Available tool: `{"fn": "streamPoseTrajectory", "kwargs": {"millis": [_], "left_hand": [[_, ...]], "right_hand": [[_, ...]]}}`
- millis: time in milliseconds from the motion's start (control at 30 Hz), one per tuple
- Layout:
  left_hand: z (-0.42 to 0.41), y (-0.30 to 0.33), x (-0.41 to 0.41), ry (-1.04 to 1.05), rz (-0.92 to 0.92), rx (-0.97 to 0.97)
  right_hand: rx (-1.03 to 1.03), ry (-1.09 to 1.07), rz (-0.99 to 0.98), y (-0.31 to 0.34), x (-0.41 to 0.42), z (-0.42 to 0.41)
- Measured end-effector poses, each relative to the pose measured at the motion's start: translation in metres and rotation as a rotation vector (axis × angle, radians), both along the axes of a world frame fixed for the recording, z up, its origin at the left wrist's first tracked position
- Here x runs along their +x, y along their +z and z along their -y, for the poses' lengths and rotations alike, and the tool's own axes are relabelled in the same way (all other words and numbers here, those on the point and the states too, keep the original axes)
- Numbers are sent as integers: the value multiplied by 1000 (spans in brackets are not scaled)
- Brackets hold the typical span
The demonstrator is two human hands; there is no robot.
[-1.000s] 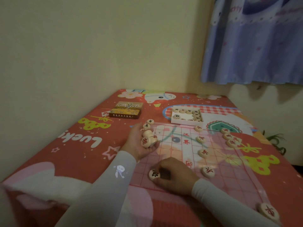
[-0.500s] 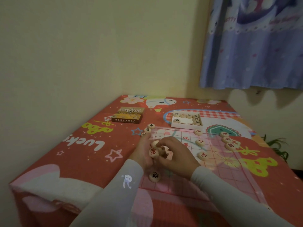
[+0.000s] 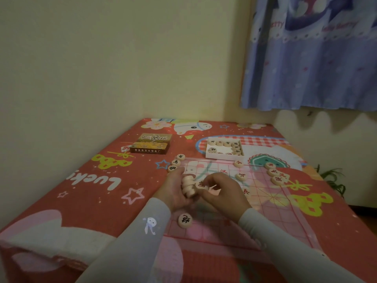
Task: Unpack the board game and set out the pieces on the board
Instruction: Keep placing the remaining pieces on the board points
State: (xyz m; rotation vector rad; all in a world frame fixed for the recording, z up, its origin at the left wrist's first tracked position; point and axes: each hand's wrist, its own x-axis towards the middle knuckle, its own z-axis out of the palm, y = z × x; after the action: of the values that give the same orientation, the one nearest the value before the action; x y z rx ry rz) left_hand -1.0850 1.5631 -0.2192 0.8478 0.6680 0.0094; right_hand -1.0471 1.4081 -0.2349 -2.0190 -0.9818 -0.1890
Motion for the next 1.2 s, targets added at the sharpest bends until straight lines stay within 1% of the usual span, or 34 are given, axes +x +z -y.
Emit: {"fn": "streamPoseTrajectory", "kwargs": {"millis": [133, 300, 433, 567, 733, 900, 1000, 1100, 1200], "left_hand": [[14, -9, 15, -19, 16, 20], [40, -8, 31, -120, 40, 40], [56, -11, 45, -168, 37, -7], [67, -11, 53, -192, 56, 7], [75, -12, 62, -199, 59, -6], [92, -5, 59, -231, 66, 21], [100, -3, 58, -258, 68, 39], [106, -4, 58, -266, 66, 18], [110, -2, 57, -281, 55, 35]], "right_hand": [[26, -158, -34, 0, 20, 34], [-4, -370, -60, -5, 43, 89], [-39, -528, -132, -16, 58, 141], [-55, -603, -182, -26, 56, 182], [-43, -584, -198, -33, 43, 208], [-41, -529, -232, -38, 31, 218], [-70, -522, -269, -39, 26, 221], [-97, -509, -282, -40, 25, 221], [-176, -493, -302, -43, 28, 219]]}}
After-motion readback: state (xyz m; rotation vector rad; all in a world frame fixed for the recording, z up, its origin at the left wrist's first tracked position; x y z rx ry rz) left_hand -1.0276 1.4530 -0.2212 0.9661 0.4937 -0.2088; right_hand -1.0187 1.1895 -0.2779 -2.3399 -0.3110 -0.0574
